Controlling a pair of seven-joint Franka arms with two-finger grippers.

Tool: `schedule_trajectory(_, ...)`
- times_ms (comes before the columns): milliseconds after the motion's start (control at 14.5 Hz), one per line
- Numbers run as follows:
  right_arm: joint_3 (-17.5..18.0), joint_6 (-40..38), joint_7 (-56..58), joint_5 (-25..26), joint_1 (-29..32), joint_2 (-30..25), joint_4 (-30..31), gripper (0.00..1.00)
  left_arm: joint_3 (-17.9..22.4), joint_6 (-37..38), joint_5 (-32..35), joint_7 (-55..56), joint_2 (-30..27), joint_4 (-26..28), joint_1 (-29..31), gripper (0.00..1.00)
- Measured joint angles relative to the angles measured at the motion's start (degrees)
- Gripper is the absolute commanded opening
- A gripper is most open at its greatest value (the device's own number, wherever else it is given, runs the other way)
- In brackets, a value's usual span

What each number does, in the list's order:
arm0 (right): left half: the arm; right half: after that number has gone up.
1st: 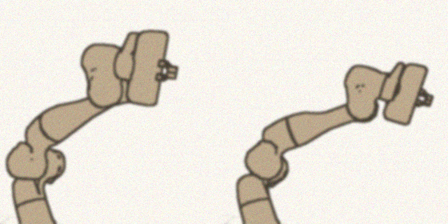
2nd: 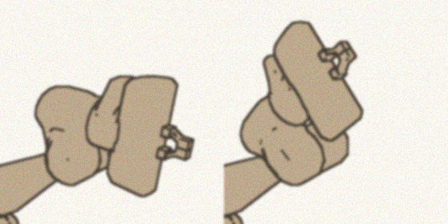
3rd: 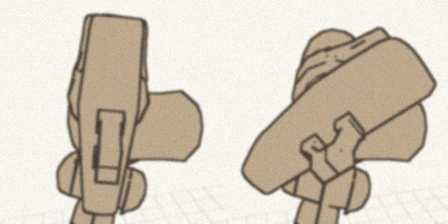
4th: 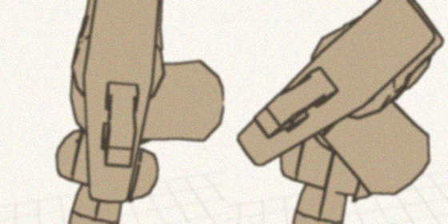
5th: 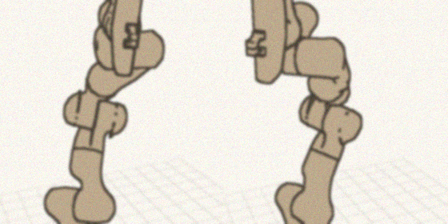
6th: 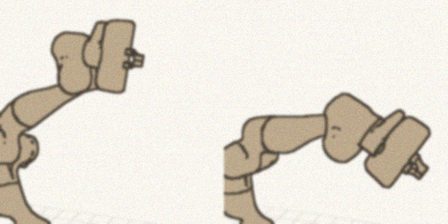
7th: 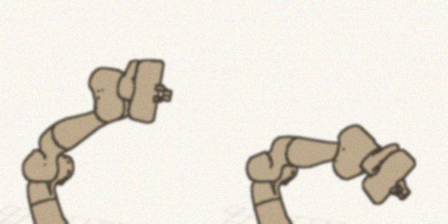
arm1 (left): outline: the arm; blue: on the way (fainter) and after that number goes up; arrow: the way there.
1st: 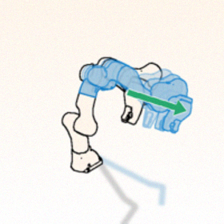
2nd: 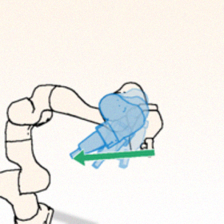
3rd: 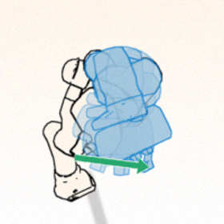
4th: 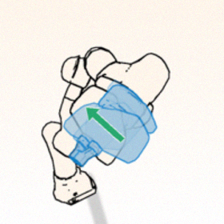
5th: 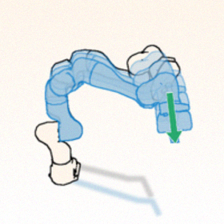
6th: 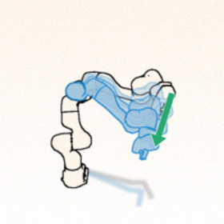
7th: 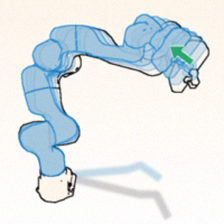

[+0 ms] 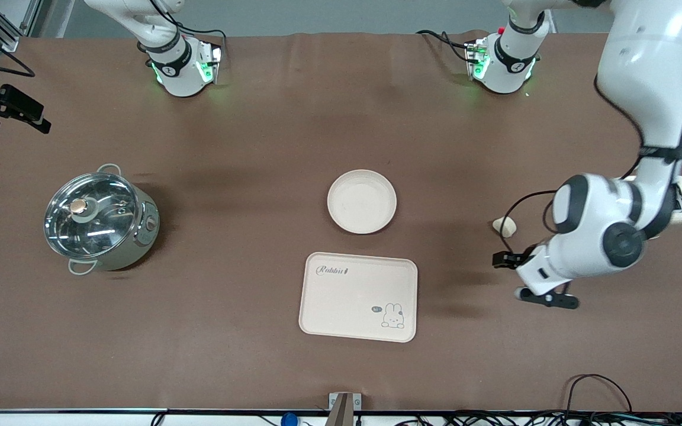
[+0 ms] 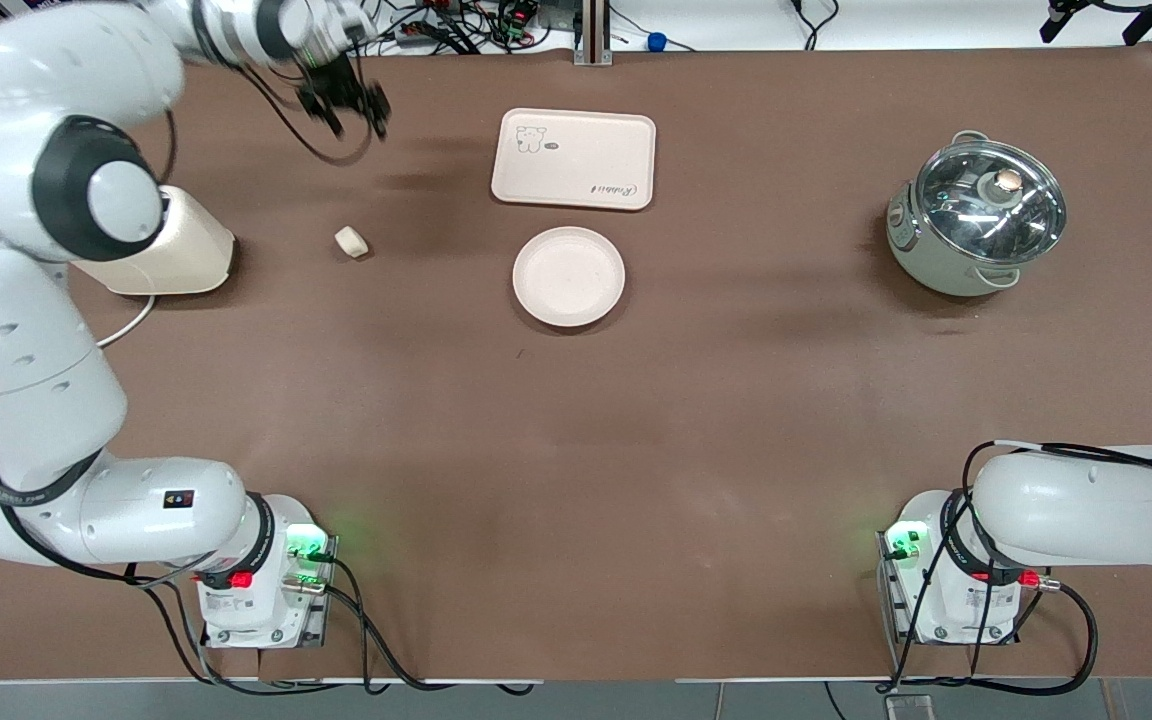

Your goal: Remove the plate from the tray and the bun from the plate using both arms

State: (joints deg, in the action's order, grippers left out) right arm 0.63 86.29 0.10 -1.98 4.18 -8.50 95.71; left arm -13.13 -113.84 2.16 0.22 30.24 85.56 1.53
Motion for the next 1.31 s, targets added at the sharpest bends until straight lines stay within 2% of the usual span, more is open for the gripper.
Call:
schedule_trajectory(276,0.06,1.69,0.0,0.0,-0.27,0.14,0.09,1.0,0.21,12.64,0.01,0.08,-16.25,-1.82,0.09,1.0)
schedule_trajectory(483,0.14,2.0,-0.01,0.0,-1.2,0.16,0.1,1.0,0.56,19.91,0.02,0.06,-23.91,-1.15,1.76,1.0)
schedule_trajectory(828,0.18,2.18,-0.01,0.0,-1.72,0.16,0.16,1.0,1.02,21.6,0.02,-0.04,-29.89,3.23,3.61,1.0)
schedule_trajectory(897,0.17,2.18,-0.01,0.0,-1.72,0.17,0.22,1.0,2.29,20.99,0.02,0.09,-31.45,5.28,2.15,1.0)
schedule_trajectory(1103,0.17,2.17,-0.02,0.0,-1.72,0.18,0.47,1.0,10.14,19.09,0.02,0.54,-35.51,10.72,-6.07,1.0)
schedule_trajectory(1310,0.18,2.17,-0.02,0.0,-1.72,0.18,0.68,1.0,11.43,18.38,0.02,0.75,-35.81,10.33,-7.18,1.0)
